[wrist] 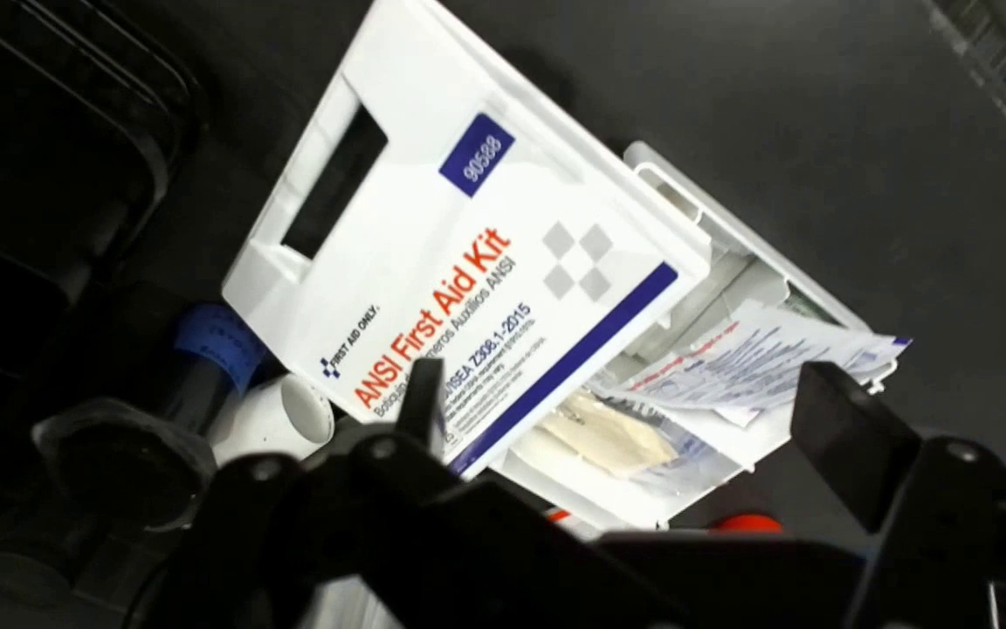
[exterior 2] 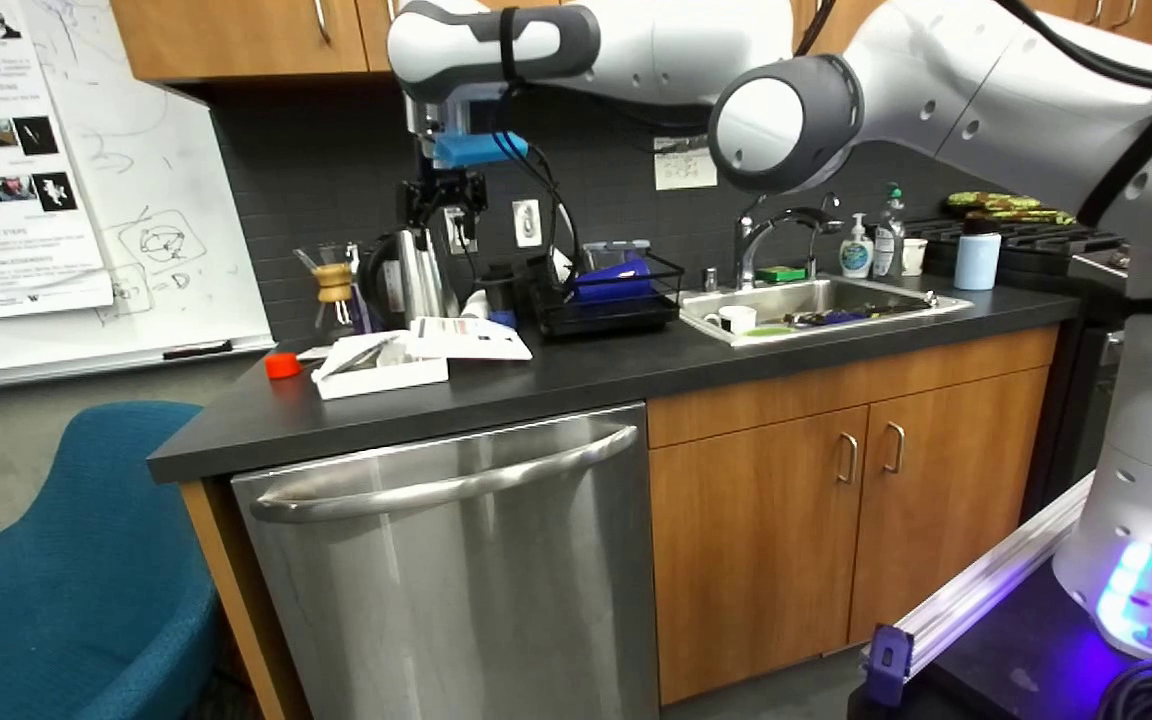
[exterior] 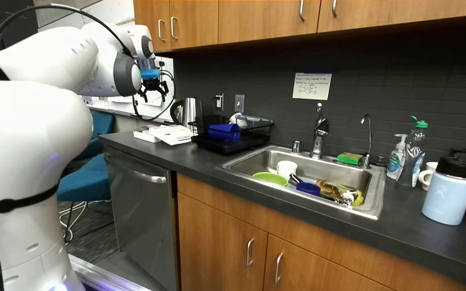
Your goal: Remove the lid from the white box.
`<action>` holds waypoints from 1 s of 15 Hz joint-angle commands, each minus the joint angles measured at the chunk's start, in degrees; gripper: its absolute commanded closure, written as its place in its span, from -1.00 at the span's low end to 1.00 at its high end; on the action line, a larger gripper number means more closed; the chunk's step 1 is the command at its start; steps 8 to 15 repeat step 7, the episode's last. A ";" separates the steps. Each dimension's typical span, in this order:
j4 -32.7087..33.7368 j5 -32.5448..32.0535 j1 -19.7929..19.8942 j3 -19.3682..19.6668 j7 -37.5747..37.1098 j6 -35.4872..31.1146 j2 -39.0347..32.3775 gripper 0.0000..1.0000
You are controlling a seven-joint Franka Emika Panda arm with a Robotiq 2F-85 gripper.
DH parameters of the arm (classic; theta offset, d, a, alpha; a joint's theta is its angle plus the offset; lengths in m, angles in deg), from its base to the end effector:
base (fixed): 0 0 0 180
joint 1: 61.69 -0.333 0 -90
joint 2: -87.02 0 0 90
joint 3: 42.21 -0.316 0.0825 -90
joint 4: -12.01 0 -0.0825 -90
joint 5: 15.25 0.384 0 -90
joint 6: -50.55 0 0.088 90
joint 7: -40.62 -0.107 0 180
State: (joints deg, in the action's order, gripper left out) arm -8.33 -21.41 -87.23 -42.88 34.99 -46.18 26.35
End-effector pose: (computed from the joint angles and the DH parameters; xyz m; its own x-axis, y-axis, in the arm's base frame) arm 0.7213 0.3367 0.4787 0.8989 0.3382 0.2785 0.3326 -0.9406 0.0689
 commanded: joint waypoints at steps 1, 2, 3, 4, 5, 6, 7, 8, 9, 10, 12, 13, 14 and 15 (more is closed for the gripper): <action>-2.69 -1.05 -0.96 0.92 2.87 12.02 5.35 -1.00; -2.54 -1.55 -1.28 1.28 2.67 14.95 6.08 -1.00; -2.21 -1.76 -1.47 1.28 2.93 17.22 6.75 -1.00; -1.77 -2.02 -1.69 1.25 3.26 18.60 7.37 -1.00; -1.03 -1.12 -1.13 0.52 1.96 15.15 5.20 -1.00; -1.05 -1.28 -1.26 0.52 2.06 16.45 5.92 -1.00; -1.06 -1.35 -1.37 0.51 2.11 17.06 6.38 -1.00; -1.06 -1.35 -1.37 0.51 2.11 17.06 6.38 -1.00; -1.06 -1.35 -1.37 0.51 2.11 17.06 6.38 -1.00; -1.06 -1.35 -1.37 0.51 2.11 17.06 6.38 -1.00; -1.06 -1.35 -1.37 0.51 2.11 17.06 6.38 -1.00; -1.06 -1.35 -1.37 0.51 2.11 17.06 6.38 -1.00; -1.06 -1.35 -1.37 0.51 2.11 17.06 6.38 -1.00; -1.06 -1.35 -1.37 0.51 2.11 17.06 6.38 -1.00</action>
